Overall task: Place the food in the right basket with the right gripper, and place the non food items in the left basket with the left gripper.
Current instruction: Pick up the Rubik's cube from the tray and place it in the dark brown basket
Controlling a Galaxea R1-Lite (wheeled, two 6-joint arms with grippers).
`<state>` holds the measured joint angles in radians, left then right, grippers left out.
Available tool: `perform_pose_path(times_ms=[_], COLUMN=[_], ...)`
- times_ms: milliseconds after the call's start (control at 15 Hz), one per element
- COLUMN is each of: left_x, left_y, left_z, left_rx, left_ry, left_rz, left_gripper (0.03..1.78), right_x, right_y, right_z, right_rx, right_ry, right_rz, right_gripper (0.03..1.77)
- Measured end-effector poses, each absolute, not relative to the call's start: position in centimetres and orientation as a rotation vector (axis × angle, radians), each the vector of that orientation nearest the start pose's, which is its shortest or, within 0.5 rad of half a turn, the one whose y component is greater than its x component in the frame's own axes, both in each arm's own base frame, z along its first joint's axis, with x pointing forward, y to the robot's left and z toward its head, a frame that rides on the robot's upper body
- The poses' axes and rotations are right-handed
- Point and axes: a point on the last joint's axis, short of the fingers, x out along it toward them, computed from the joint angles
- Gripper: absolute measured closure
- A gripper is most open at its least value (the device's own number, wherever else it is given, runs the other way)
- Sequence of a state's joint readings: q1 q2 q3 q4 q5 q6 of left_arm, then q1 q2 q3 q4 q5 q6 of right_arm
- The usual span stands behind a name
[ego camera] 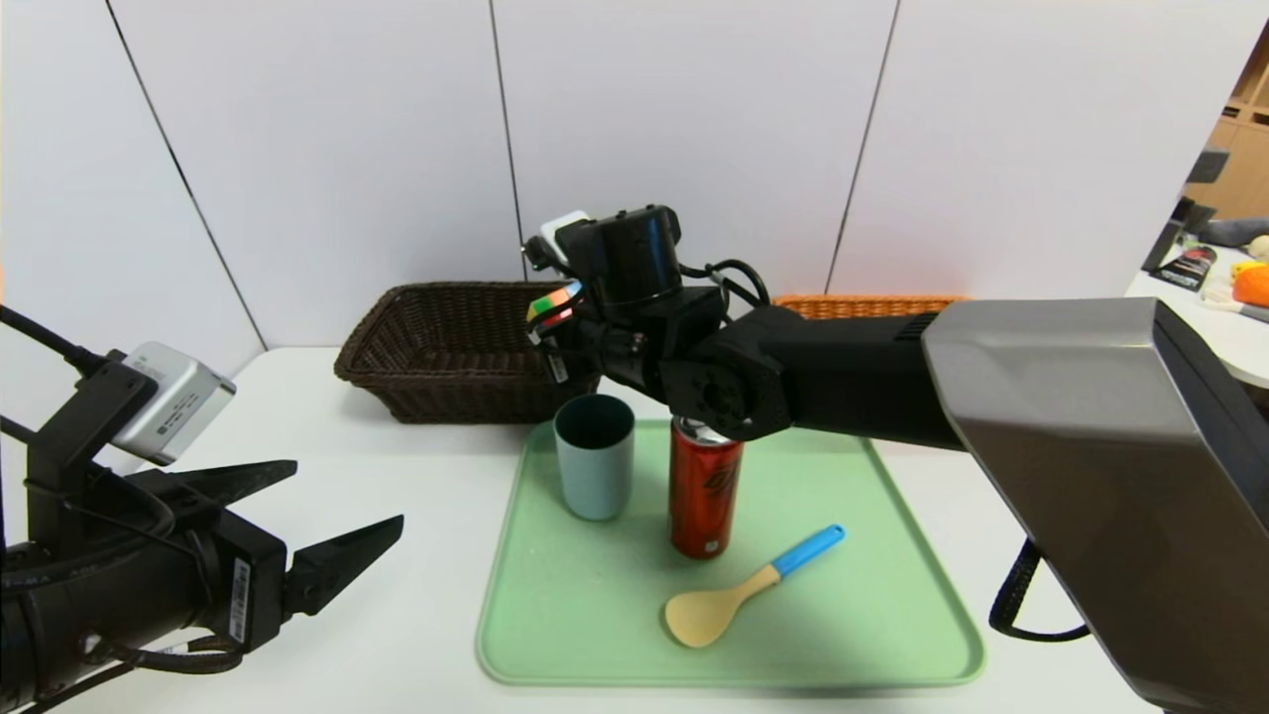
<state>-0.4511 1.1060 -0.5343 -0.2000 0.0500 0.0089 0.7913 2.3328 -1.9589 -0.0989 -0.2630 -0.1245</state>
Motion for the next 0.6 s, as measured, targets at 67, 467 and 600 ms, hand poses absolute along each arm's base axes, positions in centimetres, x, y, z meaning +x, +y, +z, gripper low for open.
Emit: perform_pose_path(times_ms=[67, 467, 600], left_x=[13.43, 13.43, 13.43], left_y=[-6.38, -6.38, -6.38], left_z=[19.99, 19.99, 20.0], left_rx=[0.102, 0.101, 0.101], left_ry=[0.36, 0.36, 0.359], left_rz=[-0.399, -0.399, -0.398], left_gripper=[0.12, 0.12, 0.12], right_x=[35.22, 35.23, 35.22], right_y=[34.8, 34.89, 34.9], right_z=[19.61, 19.87, 19.9], right_rx=[-0.261, -0.276, -0.283], right_ry=[0.207, 0.176, 0.173], right_rz=[0.539, 0.541, 0.542], right_gripper=[0.91, 0.56, 0.46])
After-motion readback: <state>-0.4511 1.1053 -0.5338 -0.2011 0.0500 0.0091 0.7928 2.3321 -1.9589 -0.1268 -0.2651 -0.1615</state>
